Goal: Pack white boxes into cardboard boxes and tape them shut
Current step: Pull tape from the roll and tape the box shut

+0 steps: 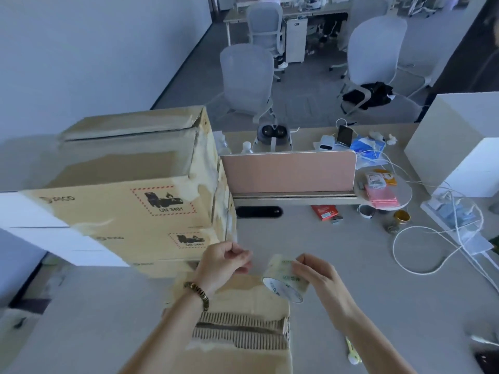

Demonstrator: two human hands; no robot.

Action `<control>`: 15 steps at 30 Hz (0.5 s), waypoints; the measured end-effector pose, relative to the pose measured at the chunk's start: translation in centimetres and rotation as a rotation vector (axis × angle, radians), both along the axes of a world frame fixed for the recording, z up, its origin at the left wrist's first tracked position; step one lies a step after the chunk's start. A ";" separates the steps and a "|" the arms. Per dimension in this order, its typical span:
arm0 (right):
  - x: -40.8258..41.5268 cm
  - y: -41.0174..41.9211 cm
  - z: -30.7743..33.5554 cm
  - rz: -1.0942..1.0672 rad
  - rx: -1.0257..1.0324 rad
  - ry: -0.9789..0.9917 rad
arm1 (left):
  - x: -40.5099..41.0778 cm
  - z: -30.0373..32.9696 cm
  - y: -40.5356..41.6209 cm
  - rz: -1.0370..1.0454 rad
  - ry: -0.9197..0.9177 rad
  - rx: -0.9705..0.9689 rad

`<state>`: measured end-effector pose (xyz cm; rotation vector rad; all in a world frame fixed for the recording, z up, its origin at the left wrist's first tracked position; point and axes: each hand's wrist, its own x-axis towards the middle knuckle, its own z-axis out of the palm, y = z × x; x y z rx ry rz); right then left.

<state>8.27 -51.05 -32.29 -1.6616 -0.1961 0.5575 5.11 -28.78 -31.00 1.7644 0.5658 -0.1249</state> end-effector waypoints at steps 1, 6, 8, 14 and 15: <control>-0.7 1.1 -0.2 0.025 -0.008 0.000 | -1.3 -0.2 1.0 0.012 -0.007 -0.002; -4.2 6.7 -1.9 0.097 -0.087 -0.002 | -7.0 -2.2 6.6 0.010 0.031 -0.026; -5.3 9.1 -2.8 0.117 -0.129 -0.027 | -8.7 -3.4 9.0 0.025 0.045 -0.051; -7.6 15.0 -5.0 0.189 -0.341 -0.109 | -12.1 -7.3 14.4 0.054 0.112 -0.156; -7.9 15.6 -5.6 0.206 -0.359 -0.112 | -12.5 -8.0 15.1 0.056 0.122 -0.174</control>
